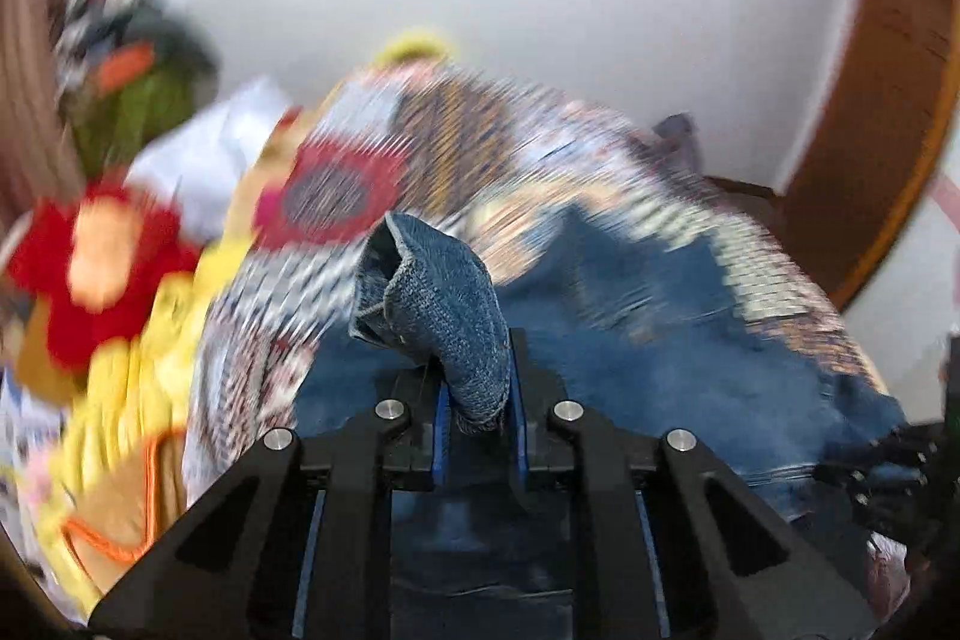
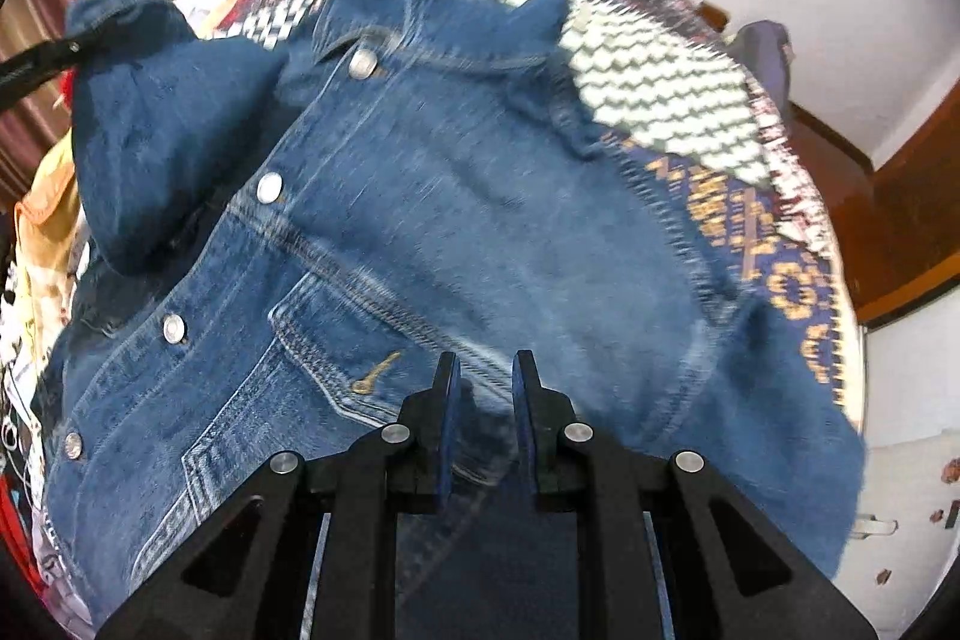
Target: Fold large clothes
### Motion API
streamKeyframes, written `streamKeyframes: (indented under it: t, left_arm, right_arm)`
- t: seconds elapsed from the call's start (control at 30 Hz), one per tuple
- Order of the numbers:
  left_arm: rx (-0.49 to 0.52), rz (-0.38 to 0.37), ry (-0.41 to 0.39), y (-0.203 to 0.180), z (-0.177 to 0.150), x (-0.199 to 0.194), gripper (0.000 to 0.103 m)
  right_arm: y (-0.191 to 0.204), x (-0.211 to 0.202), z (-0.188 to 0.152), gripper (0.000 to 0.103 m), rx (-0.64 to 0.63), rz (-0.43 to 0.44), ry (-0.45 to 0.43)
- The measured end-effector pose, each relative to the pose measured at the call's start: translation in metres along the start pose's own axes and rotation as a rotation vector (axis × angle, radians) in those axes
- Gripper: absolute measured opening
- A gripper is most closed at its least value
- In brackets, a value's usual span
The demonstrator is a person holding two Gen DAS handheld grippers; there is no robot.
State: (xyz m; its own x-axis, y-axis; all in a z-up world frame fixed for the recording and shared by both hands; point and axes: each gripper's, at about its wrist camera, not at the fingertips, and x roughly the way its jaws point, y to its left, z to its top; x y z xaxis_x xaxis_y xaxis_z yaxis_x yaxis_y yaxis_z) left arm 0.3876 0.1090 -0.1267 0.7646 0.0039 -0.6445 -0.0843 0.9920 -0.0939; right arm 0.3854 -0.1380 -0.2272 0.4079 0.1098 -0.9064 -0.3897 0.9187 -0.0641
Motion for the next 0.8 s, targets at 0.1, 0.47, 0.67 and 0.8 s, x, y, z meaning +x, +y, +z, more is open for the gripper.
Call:
streamKeyframes:
  t: [0.1,0.47,0.67,0.8]
  left_arm:
    - [0.064,-0.105,-0.022,-0.044,0.014,-0.012,0.015]
    - [0.231,-0.312,0.253,-0.160,-0.051,0.039,0.016]
    - [0.402,-0.372,0.414,-0.195,-0.106,0.038,0.043]
    - [0.469,-0.390,0.395,-0.201,-0.114,0.017,0.049]
  right_arm:
    - [-0.016,-0.023,-0.002,0.013,0.048,-0.011,-0.048]
    - [-0.069,-0.086,-0.038,0.013,0.198,-0.042,-0.135]
    - [-0.078,-0.090,-0.050,0.014,0.209,-0.067,-0.120]
    - [-0.074,-0.090,-0.048,0.014,0.210,-0.062,-0.122]
